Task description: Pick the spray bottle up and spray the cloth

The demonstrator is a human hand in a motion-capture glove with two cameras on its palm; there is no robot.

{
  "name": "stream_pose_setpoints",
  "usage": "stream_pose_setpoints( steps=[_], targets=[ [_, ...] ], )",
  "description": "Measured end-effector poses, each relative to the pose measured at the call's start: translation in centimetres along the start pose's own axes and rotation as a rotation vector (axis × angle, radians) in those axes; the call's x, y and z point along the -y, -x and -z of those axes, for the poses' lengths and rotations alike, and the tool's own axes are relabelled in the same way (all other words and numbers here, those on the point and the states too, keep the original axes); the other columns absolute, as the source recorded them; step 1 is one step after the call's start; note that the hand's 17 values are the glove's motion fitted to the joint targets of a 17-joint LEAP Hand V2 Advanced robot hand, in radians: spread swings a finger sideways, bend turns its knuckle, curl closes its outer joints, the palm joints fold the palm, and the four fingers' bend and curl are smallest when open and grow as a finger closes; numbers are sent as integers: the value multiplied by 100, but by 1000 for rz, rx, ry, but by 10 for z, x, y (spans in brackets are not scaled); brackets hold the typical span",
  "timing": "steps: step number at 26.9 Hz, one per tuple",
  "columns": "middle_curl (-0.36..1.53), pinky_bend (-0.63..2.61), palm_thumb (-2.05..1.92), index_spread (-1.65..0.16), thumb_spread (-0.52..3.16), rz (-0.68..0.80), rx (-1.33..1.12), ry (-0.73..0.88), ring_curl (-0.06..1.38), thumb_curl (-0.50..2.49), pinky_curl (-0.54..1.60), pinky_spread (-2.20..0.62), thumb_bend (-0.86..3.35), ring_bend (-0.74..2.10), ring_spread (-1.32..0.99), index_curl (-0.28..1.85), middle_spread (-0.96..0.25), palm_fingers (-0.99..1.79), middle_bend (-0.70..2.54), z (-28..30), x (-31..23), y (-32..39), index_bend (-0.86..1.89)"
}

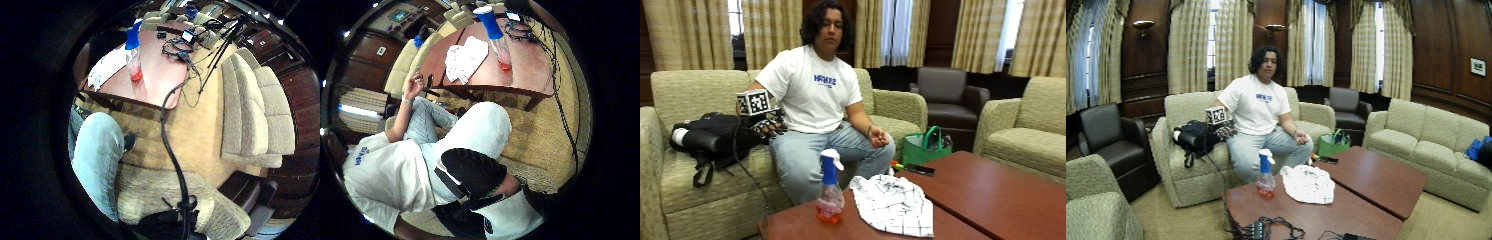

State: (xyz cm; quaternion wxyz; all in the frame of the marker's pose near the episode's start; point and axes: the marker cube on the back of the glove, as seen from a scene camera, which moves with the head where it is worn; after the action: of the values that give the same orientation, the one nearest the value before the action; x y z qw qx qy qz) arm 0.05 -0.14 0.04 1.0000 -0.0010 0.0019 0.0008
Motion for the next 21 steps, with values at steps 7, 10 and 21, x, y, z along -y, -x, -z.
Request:
stream_pose_setpoints(
  steps=[7, 10, 21],
  targets=[
    [12, 34, 19, -35, 64, -5, -39, 17, 15, 11, 16, 10, 5, 38, -13, 15, -15, 43, 19, -7, -1, -2, 18],
    [14, 35, 23, -38, 73, -29, -42, 21, 17, 14, 18, 12, 5, 38, -14, 17, -17, 42, 19, -11, 0, -4, 17],
    [20, 37, 31, -42, 87, -124, 147, 17, 21, 21, 24, 16, 1, 40, -17, 20, -20, 37, 18, -35, 31, -13, 14]
  ],
)
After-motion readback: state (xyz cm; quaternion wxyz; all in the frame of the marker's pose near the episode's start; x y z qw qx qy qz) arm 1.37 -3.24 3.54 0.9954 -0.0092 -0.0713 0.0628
